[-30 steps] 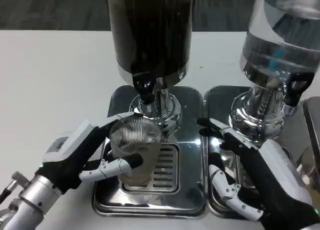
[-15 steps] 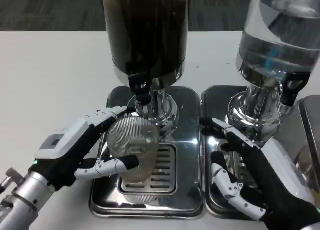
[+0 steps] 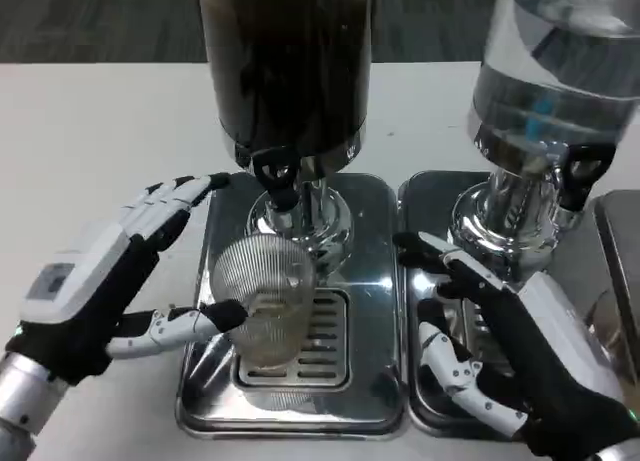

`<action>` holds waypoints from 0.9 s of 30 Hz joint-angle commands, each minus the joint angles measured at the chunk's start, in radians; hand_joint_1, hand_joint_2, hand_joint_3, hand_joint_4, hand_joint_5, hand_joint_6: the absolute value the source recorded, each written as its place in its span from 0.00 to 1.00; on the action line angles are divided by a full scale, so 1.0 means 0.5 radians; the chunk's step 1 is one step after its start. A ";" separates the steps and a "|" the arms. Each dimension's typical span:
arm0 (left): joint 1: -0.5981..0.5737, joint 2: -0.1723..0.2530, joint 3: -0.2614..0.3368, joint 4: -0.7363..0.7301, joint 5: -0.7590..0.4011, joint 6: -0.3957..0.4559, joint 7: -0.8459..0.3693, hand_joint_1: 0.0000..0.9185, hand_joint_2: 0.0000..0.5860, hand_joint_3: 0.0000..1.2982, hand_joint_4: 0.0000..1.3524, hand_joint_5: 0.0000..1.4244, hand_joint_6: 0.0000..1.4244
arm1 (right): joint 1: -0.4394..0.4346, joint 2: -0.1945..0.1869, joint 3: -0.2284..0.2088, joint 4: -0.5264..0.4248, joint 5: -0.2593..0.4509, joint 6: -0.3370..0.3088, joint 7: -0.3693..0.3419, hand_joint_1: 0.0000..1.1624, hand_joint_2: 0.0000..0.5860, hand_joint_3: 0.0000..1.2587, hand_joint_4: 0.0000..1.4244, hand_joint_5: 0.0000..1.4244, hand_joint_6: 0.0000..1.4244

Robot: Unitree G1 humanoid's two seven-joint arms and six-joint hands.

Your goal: Grasp the cup under the faucet to collect the drink, then remove the cup.

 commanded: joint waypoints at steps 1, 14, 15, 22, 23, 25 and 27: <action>0.069 0.048 0.097 -0.116 -0.301 -0.097 -0.188 0.00 0.14 0.09 0.01 0.06 0.05 | 0.003 -0.008 -0.002 0.015 0.018 -0.002 0.002 0.41 1.00 0.15 0.16 0.14 0.20; -0.043 -0.025 0.233 -0.348 -1.751 0.208 -1.351 0.00 0.22 0.17 0.15 0.17 0.13 | 0.013 -0.003 -0.006 0.016 0.016 -0.002 -0.010 0.41 1.00 0.16 0.16 0.15 0.19; -0.074 -0.032 0.254 -0.362 -1.860 0.315 -1.469 0.00 0.22 0.19 0.15 0.18 0.13 | 0.013 -0.002 -0.006 0.018 0.016 -0.001 -0.011 0.41 1.00 0.16 0.16 0.15 0.19; -0.225 -0.093 0.402 -0.410 -2.220 0.919 -2.022 0.00 0.20 0.22 0.18 0.21 0.16 | 0.020 0.010 -0.006 0.036 0.015 -0.009 -0.032 0.41 1.00 0.16 0.16 0.15 0.19; -0.239 -0.098 0.418 -0.422 -2.251 1.003 -2.082 0.00 0.19 0.23 0.17 0.21 0.15 | 0.023 0.010 -0.004 0.036 0.011 -0.011 -0.034 0.41 1.00 0.16 0.16 0.15 0.19; -0.264 -0.102 0.450 -0.469 -2.336 1.220 -2.220 0.00 0.19 0.23 0.17 0.21 0.15 | 0.025 0.017 -0.003 0.040 0.013 -0.009 -0.039 0.41 1.00 0.16 0.16 0.15 0.19; -0.277 -0.117 0.498 -0.519 -2.386 1.385 -2.313 0.00 0.17 0.23 0.18 0.21 0.16 | 0.019 0.022 -0.001 0.048 0.022 -0.010 -0.040 0.41 1.00 0.16 0.16 0.15 0.19</action>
